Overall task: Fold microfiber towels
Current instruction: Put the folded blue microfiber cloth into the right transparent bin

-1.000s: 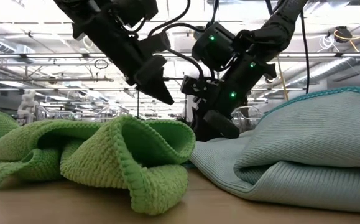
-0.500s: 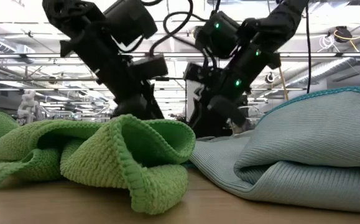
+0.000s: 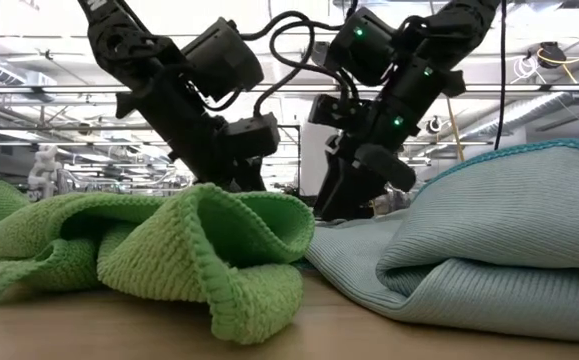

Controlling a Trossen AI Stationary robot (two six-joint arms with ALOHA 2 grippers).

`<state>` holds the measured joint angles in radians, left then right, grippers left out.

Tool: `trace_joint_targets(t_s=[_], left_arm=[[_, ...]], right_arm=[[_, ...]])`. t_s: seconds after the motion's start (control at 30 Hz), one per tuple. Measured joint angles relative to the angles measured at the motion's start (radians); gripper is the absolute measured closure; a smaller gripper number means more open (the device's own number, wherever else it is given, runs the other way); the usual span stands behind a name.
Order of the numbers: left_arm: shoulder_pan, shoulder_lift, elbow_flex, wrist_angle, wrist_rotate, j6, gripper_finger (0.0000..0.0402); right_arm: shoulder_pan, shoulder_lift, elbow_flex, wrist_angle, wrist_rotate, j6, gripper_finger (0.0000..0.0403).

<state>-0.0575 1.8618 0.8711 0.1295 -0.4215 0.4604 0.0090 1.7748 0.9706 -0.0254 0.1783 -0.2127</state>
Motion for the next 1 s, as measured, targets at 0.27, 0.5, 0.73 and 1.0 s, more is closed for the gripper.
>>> trace_joint_targets(t_s=[0.27, 0.5, 0.73, 1.0], left_arm=[[-0.037, -0.042, -0.002, -0.032, -0.006, 0.121, 0.0199], [-0.037, -0.054, -0.001, -0.093, 0.017, 0.154, 0.0215], [-0.024, -0.016, 0.000, -0.028, 0.082, 0.263, 0.0220], [0.043, 0.001, 0.000, 0.009, 0.206, 0.290, 0.0243]], right_arm=[[0.001, -0.002, -0.038, 0.000, 0.000, 0.037, 0.0206], [0.000, -0.002, -0.038, 0.018, 0.000, 0.037, 0.0206], [0.000, -0.002, -0.038, 0.065, -0.019, 0.034, 0.0206], [0.012, -0.002, -0.038, 0.061, -0.024, 0.044, 0.0206]])
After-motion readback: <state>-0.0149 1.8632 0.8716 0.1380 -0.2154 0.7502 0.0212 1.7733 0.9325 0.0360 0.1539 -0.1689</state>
